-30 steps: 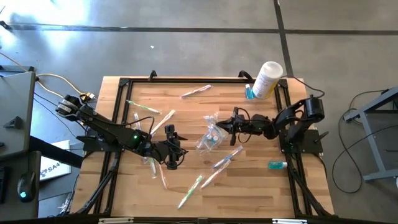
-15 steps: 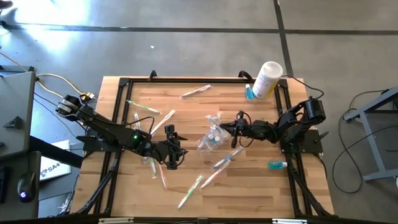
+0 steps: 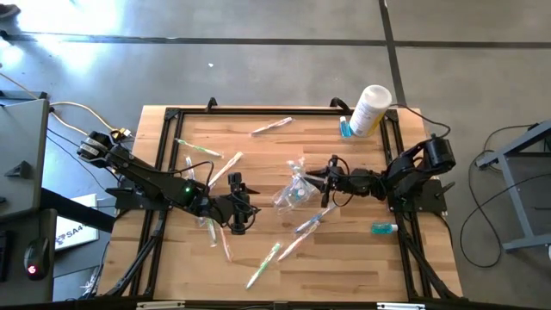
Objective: Pick & Place toothbrushing station
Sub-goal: Put the green toothbrush into the transparent organizer, then put the blue mouthwash into the transparent organizer
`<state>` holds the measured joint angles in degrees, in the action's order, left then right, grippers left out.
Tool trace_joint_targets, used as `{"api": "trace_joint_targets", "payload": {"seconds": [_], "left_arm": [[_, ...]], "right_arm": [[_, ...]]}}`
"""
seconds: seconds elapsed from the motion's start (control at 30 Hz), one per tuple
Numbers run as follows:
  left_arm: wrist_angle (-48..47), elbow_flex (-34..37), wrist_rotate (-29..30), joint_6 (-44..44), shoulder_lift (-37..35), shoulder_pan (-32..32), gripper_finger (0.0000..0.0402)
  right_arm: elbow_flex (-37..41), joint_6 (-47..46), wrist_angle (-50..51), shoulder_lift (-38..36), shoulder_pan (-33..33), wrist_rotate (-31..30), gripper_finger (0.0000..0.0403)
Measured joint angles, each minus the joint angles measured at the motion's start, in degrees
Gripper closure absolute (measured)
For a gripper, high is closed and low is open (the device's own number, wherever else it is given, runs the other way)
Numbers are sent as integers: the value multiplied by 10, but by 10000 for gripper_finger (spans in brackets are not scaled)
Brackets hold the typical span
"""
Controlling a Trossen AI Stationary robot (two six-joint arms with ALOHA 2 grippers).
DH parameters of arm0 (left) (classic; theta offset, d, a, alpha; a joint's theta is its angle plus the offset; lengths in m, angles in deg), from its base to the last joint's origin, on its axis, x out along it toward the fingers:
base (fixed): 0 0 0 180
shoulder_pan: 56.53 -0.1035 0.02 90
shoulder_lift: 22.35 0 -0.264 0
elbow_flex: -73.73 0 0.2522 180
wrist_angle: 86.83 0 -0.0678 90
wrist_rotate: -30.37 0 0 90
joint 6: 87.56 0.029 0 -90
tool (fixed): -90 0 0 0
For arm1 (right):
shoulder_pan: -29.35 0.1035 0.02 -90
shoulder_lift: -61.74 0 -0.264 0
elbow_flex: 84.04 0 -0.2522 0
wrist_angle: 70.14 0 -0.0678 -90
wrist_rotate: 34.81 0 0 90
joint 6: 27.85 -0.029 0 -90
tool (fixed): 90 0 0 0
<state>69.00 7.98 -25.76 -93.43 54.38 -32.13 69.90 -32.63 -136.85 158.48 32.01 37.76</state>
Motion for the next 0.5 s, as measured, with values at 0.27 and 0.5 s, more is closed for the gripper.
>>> {"api": "trace_joint_targets", "payload": {"seconds": [0.27, 0.5], "left_arm": [[0, 0, 0, 0, 0, 0, 164], [2, 0, 1, 13, 0, 0, 164]], "right_arm": [[0, 11, 96, -86, 31, -58, 237], [0, 56, 155, -158, 78, -86, 238]]}}
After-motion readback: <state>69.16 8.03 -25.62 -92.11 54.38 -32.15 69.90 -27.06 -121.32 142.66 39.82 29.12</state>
